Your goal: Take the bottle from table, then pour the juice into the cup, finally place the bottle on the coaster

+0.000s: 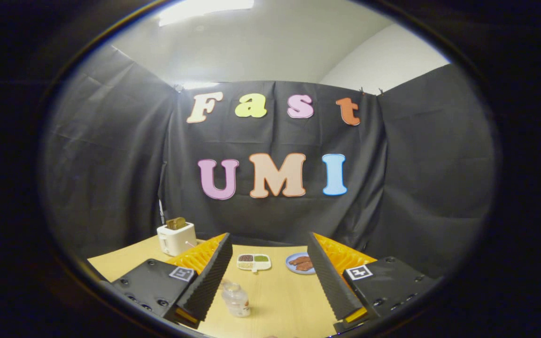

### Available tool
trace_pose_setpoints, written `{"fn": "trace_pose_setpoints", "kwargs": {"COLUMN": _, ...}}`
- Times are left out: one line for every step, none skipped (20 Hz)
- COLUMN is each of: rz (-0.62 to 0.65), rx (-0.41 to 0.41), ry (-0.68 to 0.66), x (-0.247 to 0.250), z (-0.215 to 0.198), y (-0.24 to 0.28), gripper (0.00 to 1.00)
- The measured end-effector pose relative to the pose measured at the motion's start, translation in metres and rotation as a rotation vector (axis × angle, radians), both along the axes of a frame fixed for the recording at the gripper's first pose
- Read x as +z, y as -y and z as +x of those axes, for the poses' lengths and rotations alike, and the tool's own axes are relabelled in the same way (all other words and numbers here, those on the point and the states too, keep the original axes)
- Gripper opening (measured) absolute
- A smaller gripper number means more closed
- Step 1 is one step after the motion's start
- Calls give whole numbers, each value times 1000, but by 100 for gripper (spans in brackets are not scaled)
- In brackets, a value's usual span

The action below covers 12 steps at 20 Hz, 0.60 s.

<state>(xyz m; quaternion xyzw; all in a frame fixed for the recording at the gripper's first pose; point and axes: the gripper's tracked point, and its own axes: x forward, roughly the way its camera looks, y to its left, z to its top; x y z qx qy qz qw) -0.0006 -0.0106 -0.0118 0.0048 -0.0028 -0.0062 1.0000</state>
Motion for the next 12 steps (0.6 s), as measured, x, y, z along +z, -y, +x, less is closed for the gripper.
{"fn": "trace_pose_setpoints", "kwargs": {"rz": -1, "rx": 4, "ry": -8, "x": -8, "z": -1, "y": -1, "gripper": 100}}
{"fn": "trace_pose_setpoints", "kwargs": {"rz": -5, "rx": 8, "ry": -14, "x": -15, "z": -3, "y": -3, "gripper": 100}}
{"fn": "trace_pose_setpoints", "kwargs": {"rz": -8, "rx": 9, "ry": -18, "x": -22, "z": -4, "y": -5, "gripper": 100}}
{"fn": "trace_pose_setpoints", "kwargs": {"rz": -8, "rx": 14, "ry": -25, "x": -30, "z": -5, "y": -7, "gripper": 100}}
{"fn": "trace_pose_setpoints", "kwargs": {"rz": -3, "rx": 21, "ry": -29, "x": -40, "z": -7, "y": -12, "gripper": 100}}
{"fn": "trace_pose_setpoints", "kwargs": {"rz": 7, "rx": 32, "ry": -37, "x": -49, "z": -9, "y": -17, "gripper": 100}}
{"fn": "trace_pose_setpoints", "kwargs": {"rz": 12, "rx": 43, "ry": -43, "x": -61, "z": -10, "y": -20, "gripper": 100}}
{"fn": "trace_pose_setpoints", "kwargs": {"rz": 12, "rx": 52, "ry": -47, "x": -73, "z": -12, "y": -23, "gripper": 100}}
{"fn": "trace_pose_setpoints", "kwargs": {"rz": 6, "rx": 59, "ry": -53, "x": -85, "z": -13, "y": -25, "gripper": 100}}
{"fn": "trace_pose_setpoints", "kwargs": {"rz": 1, "rx": 62, "ry": -65, "x": -98, "z": -14, "y": -26, "gripper": 100}}
{"fn": "trace_pose_setpoints", "kwargs": {"rz": 0, "rx": 65, "ry": -81, "x": -114, "z": -16, "y": -28, "gripper": 100}}
{"fn": "trace_pose_setpoints", "kwargs": {"rz": 2, "rx": 71, "ry": -98, "x": -128, "z": -17, "y": -30, "gripper": 100}}
